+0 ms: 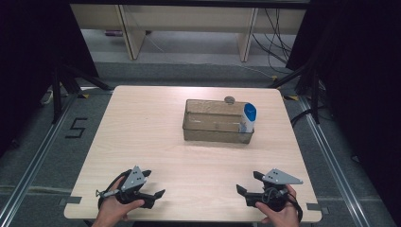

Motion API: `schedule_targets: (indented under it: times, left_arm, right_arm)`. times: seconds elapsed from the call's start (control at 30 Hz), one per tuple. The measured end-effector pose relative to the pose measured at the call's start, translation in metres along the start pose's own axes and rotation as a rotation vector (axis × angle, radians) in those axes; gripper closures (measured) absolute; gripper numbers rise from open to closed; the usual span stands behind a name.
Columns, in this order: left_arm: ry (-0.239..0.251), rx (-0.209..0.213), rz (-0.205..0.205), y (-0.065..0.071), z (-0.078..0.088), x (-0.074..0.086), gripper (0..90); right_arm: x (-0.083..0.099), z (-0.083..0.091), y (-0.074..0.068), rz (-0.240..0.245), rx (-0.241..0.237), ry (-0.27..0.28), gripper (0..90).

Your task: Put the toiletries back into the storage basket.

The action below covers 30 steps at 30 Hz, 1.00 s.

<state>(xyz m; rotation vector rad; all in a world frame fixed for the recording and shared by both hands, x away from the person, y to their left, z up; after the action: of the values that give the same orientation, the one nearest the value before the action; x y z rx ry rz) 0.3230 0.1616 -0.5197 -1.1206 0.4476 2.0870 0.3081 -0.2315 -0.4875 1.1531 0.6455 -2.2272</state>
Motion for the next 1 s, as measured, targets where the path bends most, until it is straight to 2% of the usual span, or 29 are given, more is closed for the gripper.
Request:
schedule_targets:
  times: [0.03,0.07,0.1,0.2,0.27,0.3,0.33,0.37,0.4,0.43,0.47,0.5,0.53,0.57,0.6,0.63,0.67,0.7,0.8,0.93,1.0]
  left_arm:
    - [0.0,0.0,0.0,0.0,0.0,0.0,14.9]
    - [0.001,0.0,-0.001,0.0,0.0,0.0,15.0]
    - [0.0,0.0,-0.001,0.0,0.0,0.0,14.9]
    - [-0.001,0.001,-0.001,0.0,0.0,0.0,15.0]
    - [0.001,0.005,-0.002,0.0,0.0,0.0,14.9]
    - [0.0,0.006,-0.002,0.0,0.0,0.0,14.9]
    - [0.0,0.006,-0.002,0.0,0.0,0.0,15.0]
    - [-0.002,0.003,-0.003,0.0,0.0,0.0,14.9]
    - [-0.002,0.002,-0.002,0.0,0.0,0.0,14.9]
    - [-0.001,0.001,-0.003,0.0,0.0,0.0,15.0]
    - [-0.001,0.001,-0.002,0.0,0.0,0.0,14.9]
    - [0.0,0.001,-0.003,0.0,0.0,0.0,14.9]
    - [-0.003,-0.005,-0.004,0.001,0.0,0.0,14.9]
    - [-0.003,-0.005,-0.004,0.001,0.0,0.0,14.9]
    - [-0.002,-0.005,-0.005,0.001,0.0,0.0,14.9]
    - [0.0,-0.001,-0.002,0.0,0.0,0.0,14.9]
    - [0.0,-0.001,-0.002,0.0,0.0,0.0,15.0]
    - [-0.001,-0.002,-0.002,0.0,0.0,0.0,14.9]
    - [-0.001,-0.001,-0.003,0.0,0.0,0.0,15.0]
    - [-0.007,-0.001,-0.009,0.0,0.0,0.001,15.0]
    - [-0.002,-0.001,-0.003,0.0,0.0,0.0,15.0]
  right_arm:
    - [0.002,-0.001,-0.002,-0.026,-0.005,0.007,17.4]
    - [0.002,0.0,0.0,0.005,0.002,0.001,17.4]
    - [0.002,0.001,0.0,0.011,-0.002,-0.003,17.4]
    - [0.006,0.003,-0.004,-0.051,-0.018,-0.013,17.3]
    - [0.008,0.005,-0.001,-0.026,-0.01,-0.027,17.0]
    - [0.009,0.005,-0.003,-0.056,-0.012,-0.035,17.0]
    - [0.01,0.006,-0.002,-0.037,-0.013,-0.038,16.9]
    - [0.011,0.005,-0.003,-0.043,-0.014,-0.028,16.9]
    - [0.012,0.006,-0.005,-0.069,-0.023,-0.049,16.8]
    - [0.013,0.006,-0.002,-0.025,-0.017,-0.05,16.9]
    - [0.015,0.005,-0.005,-0.06,-0.024,-0.043,16.8]
    - [0.015,0.005,-0.004,-0.05,-0.031,-0.049,16.8]
    - [0.016,0.006,-0.004,-0.026,-0.018,-0.056,16.8]
    - [0.017,0.006,-0.004,-0.03,-0.018,-0.061,16.8]
    - [0.018,0.007,-0.006,-0.055,-0.022,-0.076,16.8]
    - [0.018,0.007,-0.004,-0.025,-0.023,-0.066,16.8]
    - [0.018,0.007,-0.004,-0.023,-0.011,-0.063,16.8]
    - [0.019,0.008,-0.006,-0.046,-0.022,-0.067,16.8]
    - [0.02,0.008,-0.008,-0.066,-0.03,-0.072,16.8]
    - [0.022,0.009,-0.008,-0.066,-0.035,-0.083,16.8]
    - [0.022,0.007,-0.007,-0.043,-0.027,-0.071,16.9]
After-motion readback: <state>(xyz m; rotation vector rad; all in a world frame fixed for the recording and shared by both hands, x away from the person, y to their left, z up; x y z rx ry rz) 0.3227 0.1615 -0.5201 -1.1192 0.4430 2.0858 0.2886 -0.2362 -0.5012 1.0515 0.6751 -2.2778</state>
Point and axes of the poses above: each handheld gripper's, and its own axes: z roughly backward along the jaws, x roughly out of its underside, y roughly to its right, the point moved 3 cm from there along -z, roughly forward along the jaws, and after that the axes turned 4 degrees about -x, right-handed, at the moved point
